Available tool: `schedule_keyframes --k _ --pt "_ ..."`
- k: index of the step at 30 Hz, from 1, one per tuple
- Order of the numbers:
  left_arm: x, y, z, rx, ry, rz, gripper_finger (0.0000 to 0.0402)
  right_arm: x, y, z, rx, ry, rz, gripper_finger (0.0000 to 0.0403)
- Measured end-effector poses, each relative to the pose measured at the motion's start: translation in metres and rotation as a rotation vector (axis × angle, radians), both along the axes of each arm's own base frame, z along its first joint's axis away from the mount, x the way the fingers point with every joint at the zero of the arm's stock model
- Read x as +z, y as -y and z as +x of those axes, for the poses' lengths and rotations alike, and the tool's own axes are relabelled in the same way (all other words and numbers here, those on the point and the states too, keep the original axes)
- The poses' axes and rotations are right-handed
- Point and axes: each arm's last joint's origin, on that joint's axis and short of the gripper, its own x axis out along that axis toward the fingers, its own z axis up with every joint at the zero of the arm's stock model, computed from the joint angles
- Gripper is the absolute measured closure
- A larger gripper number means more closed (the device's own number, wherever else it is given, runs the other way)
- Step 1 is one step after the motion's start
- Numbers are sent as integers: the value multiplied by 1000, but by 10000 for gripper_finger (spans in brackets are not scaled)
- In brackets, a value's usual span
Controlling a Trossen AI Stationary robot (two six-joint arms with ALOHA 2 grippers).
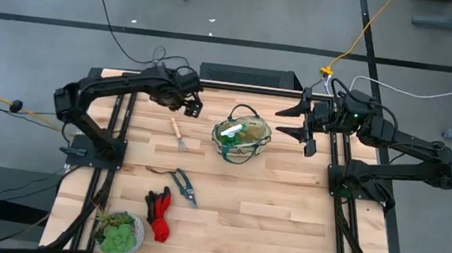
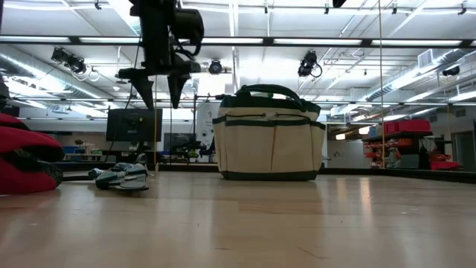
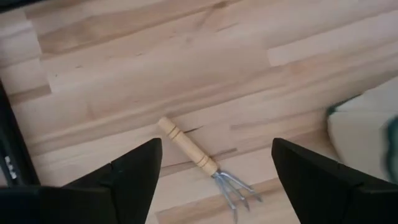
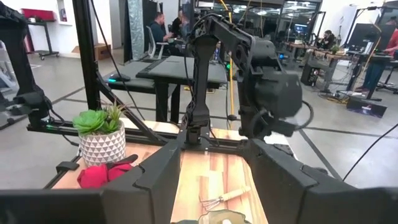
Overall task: Pick & Place Garden tools in Gardening bag
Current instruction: Put the brown hand rake into the gardening bag
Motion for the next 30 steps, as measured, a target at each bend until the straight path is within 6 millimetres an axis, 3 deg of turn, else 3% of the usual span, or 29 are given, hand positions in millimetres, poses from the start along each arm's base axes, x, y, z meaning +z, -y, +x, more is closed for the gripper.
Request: schedule_keyframes --k 11,30 --pt "-39 -13 10 3 -186 -96 88 -1 0 0 0 -13 3 209" --pt "-44 -14 4 -1 -260 -76 88 -7 0 -1 2 -74 5 209"
